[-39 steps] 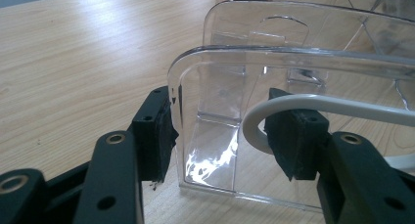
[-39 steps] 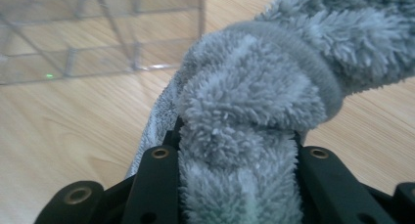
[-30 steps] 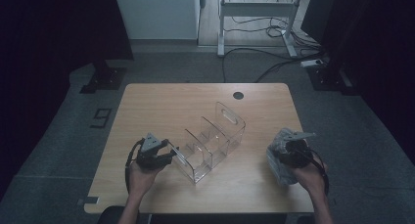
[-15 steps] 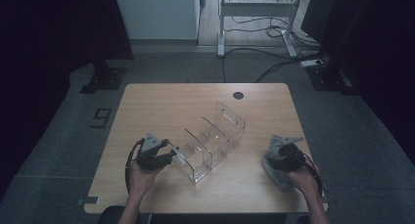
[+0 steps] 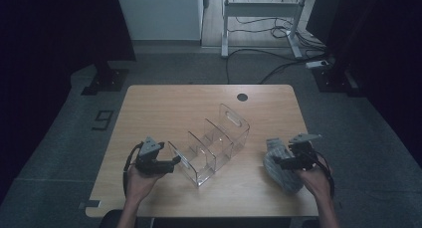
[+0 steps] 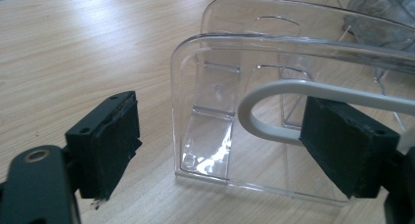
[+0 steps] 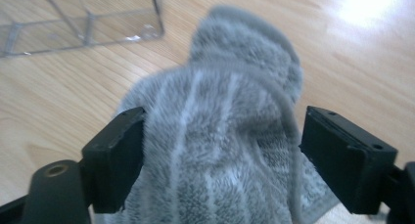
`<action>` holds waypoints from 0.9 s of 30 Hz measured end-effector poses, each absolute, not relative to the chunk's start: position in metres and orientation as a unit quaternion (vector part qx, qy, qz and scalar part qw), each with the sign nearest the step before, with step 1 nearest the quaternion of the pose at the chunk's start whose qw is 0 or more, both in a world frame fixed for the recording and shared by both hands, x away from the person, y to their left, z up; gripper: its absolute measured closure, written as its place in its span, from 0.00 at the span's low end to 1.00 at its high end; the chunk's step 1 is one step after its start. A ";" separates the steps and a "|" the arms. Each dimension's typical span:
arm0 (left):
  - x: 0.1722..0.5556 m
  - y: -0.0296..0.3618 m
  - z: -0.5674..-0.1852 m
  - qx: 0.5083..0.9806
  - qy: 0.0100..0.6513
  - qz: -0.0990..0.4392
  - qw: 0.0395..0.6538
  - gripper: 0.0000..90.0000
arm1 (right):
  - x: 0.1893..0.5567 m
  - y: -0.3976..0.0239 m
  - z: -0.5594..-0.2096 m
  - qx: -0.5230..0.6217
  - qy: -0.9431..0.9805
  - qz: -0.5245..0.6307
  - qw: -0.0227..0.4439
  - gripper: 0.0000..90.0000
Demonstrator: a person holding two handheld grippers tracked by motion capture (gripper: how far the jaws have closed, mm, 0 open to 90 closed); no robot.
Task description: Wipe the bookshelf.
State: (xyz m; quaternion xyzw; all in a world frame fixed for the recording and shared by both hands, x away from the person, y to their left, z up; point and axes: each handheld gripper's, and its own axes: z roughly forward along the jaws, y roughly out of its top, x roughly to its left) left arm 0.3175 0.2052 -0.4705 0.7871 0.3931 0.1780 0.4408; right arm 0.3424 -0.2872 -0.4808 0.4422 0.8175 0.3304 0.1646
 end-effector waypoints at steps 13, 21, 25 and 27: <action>0.303 0.208 -0.472 0.799 0.385 0.171 0.428 0.06 | 0.345 -0.272 -0.460 0.396 0.834 0.359 0.139 0.17; 0.295 0.205 -0.484 0.805 0.387 0.170 0.416 0.00 | 0.365 -0.243 -0.450 0.352 0.842 0.391 0.118 0.15; 0.297 0.202 -0.489 0.806 0.390 0.164 0.414 0.00 | 0.379 -0.226 -0.446 0.332 0.849 0.393 0.118 0.15; 0.298 0.199 -0.492 0.809 0.391 0.167 0.406 0.00 | 0.386 -0.221 -0.447 0.325 0.849 0.399 0.113 0.15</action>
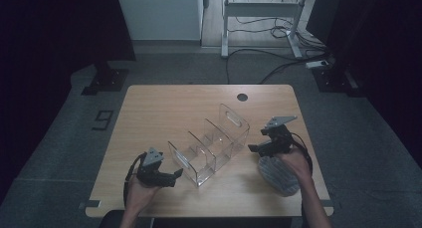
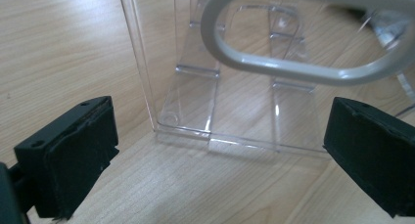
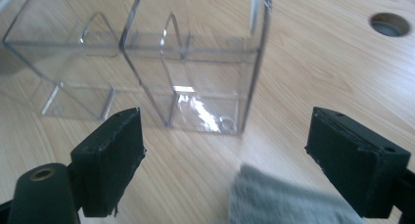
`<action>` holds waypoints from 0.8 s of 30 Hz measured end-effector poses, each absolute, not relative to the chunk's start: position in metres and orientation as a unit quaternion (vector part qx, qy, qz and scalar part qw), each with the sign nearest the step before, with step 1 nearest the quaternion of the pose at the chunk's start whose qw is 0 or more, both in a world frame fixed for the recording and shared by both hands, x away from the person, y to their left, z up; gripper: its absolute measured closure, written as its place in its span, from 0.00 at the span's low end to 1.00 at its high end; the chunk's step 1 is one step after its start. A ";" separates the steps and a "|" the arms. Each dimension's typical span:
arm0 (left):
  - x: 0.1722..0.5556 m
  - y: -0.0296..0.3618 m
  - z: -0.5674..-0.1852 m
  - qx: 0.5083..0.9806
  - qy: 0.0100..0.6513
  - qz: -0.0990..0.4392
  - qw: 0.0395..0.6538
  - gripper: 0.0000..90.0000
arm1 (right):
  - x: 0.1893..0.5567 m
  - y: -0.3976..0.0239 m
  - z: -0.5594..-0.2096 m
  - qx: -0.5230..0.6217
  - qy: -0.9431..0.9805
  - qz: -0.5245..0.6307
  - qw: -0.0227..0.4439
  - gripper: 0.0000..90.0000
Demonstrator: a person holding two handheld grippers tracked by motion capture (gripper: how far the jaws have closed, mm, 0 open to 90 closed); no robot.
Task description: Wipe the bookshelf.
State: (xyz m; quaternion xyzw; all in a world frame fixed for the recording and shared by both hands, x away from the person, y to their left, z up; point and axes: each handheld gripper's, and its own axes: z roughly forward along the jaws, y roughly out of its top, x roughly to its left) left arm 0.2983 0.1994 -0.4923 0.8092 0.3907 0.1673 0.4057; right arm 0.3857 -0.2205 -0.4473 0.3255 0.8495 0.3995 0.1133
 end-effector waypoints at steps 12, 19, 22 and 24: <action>0.310 0.188 -0.507 0.822 0.393 0.162 0.378 0.00 | 0.411 -0.198 -0.468 0.286 0.858 0.422 0.056 0.16; 0.316 0.195 -0.507 0.820 0.403 0.166 0.372 0.00 | 0.408 -0.196 -0.468 0.301 0.852 0.425 0.053 0.18; 0.321 0.199 -0.507 0.816 0.412 0.168 0.370 0.00 | 0.404 -0.196 -0.466 0.300 0.853 0.423 0.050 0.19; 0.324 0.201 -0.506 0.814 0.416 0.172 0.366 0.00 | 0.401 -0.195 -0.465 0.298 0.856 0.420 0.048 0.19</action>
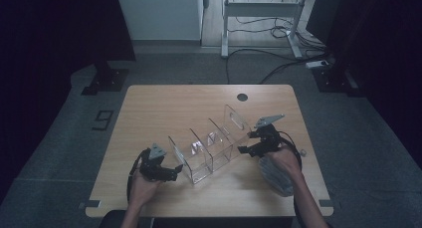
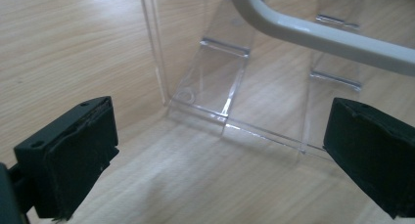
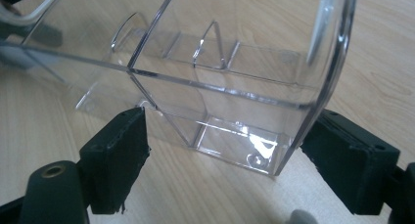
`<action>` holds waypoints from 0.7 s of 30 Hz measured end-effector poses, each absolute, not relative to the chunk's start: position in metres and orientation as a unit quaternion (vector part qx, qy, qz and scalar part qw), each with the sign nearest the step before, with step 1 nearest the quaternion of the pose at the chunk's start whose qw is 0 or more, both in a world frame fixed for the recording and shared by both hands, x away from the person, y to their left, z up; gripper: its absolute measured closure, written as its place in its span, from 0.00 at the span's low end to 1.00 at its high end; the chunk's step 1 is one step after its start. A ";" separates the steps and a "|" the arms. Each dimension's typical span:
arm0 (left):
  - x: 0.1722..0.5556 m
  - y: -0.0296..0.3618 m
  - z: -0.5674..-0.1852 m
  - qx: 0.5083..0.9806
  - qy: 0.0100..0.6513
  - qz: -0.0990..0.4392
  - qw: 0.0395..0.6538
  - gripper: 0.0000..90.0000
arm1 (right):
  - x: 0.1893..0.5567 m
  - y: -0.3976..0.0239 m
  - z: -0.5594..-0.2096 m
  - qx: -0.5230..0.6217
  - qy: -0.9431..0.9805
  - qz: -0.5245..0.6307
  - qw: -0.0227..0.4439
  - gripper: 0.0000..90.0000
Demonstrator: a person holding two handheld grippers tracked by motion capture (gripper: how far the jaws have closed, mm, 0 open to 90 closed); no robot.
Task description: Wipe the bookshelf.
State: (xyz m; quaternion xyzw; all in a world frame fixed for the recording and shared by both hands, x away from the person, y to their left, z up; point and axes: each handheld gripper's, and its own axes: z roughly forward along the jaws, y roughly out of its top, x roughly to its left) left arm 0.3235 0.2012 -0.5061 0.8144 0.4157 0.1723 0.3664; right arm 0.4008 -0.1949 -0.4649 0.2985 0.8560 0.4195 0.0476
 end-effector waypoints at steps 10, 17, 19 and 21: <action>0.339 0.212 -0.506 0.803 0.439 0.175 0.363 0.00 | 0.383 -0.193 -0.466 0.293 0.863 0.410 0.048 0.18; 0.340 0.218 -0.501 0.798 0.443 0.162 0.375 0.00 | 0.375 -0.193 -0.468 0.287 0.865 0.410 0.040 0.17; 0.337 0.221 -0.496 0.795 0.444 0.163 0.380 0.00 | 0.373 -0.192 -0.468 0.283 0.867 0.408 0.038 0.17; 0.334 0.224 -0.490 0.795 0.443 0.163 0.381 0.00 | 0.371 -0.189 -0.469 0.277 0.871 0.404 0.036 0.17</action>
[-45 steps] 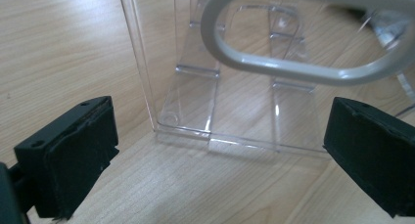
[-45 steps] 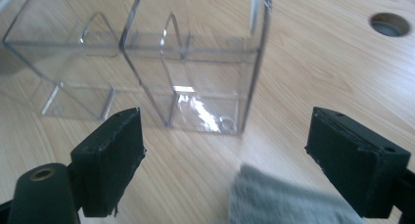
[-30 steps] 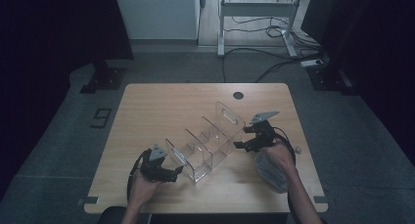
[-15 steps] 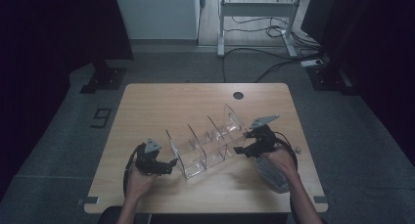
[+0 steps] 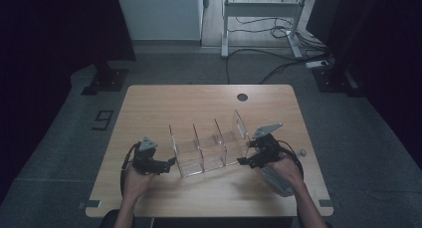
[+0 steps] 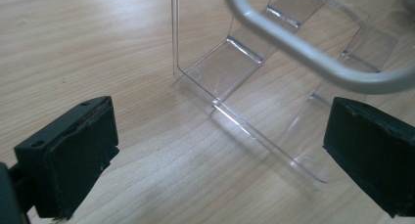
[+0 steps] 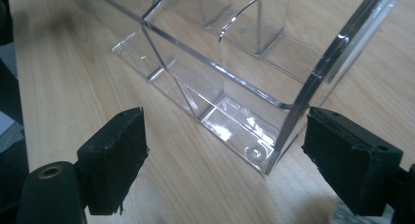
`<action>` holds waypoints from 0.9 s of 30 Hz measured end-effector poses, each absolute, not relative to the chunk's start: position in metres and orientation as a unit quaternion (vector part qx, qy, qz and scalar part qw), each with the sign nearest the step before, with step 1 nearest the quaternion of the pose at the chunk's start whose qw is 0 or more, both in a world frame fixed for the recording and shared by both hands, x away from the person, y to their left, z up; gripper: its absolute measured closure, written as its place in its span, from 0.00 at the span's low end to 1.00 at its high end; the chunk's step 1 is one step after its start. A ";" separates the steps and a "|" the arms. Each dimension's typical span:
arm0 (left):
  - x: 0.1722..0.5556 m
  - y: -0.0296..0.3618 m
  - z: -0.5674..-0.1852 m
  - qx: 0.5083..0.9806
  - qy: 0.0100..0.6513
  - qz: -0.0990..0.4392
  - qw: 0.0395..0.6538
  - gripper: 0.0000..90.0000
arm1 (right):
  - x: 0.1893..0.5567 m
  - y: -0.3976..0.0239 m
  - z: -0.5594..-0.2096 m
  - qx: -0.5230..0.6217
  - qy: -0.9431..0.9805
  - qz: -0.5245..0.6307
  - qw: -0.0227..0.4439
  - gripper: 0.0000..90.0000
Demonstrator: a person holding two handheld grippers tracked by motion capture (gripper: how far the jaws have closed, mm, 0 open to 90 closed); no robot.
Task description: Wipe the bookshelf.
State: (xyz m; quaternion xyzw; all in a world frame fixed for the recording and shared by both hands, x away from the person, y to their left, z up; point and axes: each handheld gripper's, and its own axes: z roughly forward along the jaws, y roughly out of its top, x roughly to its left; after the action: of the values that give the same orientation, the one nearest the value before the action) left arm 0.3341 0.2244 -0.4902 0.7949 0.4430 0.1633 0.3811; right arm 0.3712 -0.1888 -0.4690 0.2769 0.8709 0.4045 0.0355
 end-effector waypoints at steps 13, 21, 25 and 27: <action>0.328 0.249 -0.447 0.774 0.459 0.181 0.396 0.03 | 0.360 -0.174 -0.471 0.265 0.881 0.390 0.029 0.17; 0.329 0.245 -0.416 0.776 0.449 0.187 0.401 0.04 | 0.356 -0.170 -0.472 0.263 0.884 0.385 0.028 0.16; 0.327 0.233 -0.409 0.782 0.437 0.183 0.405 0.05 | 0.354 -0.169 -0.472 0.262 0.885 0.383 0.029 0.16; 0.326 0.225 -0.412 0.787 0.432 0.185 0.400 0.06 | 0.354 -0.169 -0.472 0.261 0.885 0.384 0.032 0.16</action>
State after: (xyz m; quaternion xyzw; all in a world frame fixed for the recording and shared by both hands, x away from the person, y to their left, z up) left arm 0.3261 0.2246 -0.4117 0.7872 0.4318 0.1848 0.3996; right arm 0.3539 -0.1685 -0.4716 0.2608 0.8850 0.3843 0.0325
